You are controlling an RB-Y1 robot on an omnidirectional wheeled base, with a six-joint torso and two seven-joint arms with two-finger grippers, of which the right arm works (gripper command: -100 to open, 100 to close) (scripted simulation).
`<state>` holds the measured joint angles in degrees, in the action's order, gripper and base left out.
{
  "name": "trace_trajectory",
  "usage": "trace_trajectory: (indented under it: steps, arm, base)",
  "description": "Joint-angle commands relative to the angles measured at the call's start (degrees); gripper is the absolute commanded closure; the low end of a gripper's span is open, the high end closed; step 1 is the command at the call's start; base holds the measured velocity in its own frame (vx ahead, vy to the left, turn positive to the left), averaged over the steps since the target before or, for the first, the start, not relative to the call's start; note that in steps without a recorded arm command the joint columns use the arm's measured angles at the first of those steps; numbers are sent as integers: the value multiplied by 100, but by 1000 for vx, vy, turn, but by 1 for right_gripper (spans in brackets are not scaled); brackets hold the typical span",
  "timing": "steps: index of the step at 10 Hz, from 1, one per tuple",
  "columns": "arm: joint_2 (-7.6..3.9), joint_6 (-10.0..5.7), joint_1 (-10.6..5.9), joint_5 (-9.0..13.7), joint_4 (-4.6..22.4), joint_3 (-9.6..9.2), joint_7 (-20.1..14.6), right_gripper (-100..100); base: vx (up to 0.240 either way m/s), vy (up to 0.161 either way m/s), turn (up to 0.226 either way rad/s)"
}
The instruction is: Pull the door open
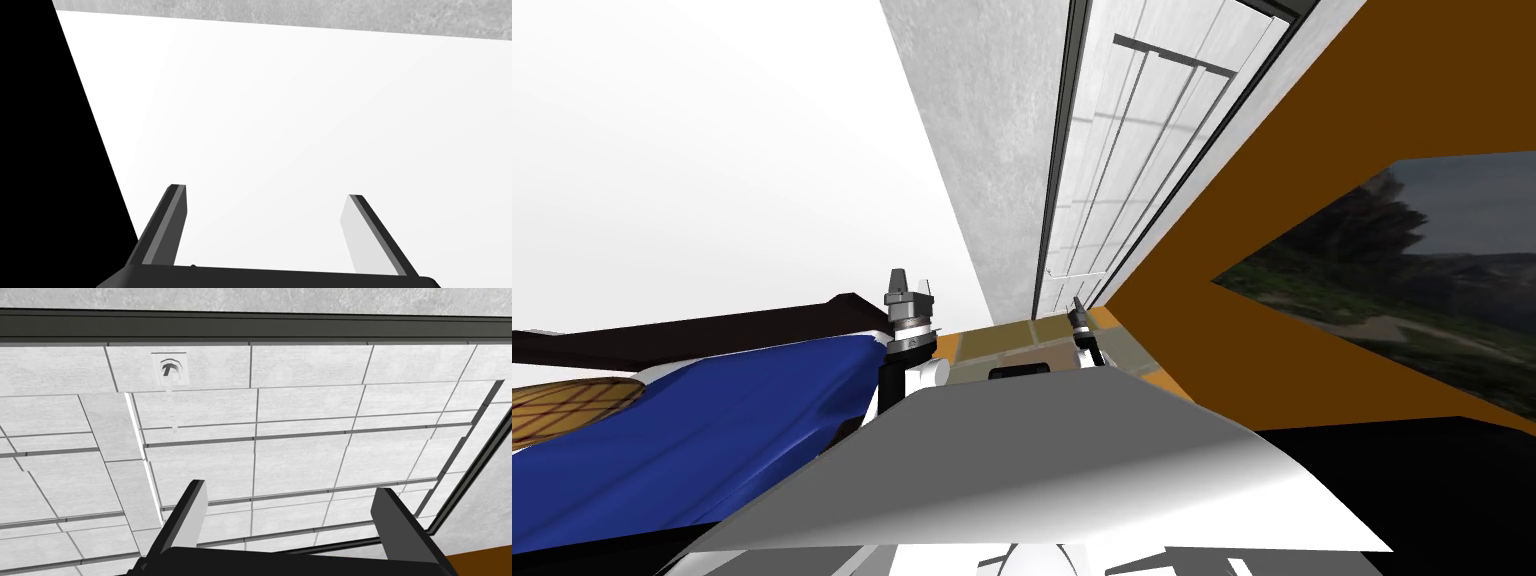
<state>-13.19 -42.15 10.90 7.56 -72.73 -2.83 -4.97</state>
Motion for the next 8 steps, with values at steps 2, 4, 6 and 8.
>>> trace_trajectory:
  steps: [2,4,6,8]
  arm:
    - [-49,-90,-107,36,339,-6,-66,-100]
    - [-122,-188,-222,82,663,-11,-146,-100]
    - [-158,-235,-278,104,885,-13,-185,-100]
    - [-228,-329,-388,148,1240,-18,-263,-100]
  base:
    - [79,-33,75]
    - [65,-26,108]
    - [48,-27,48]
    - [82,-40,120]
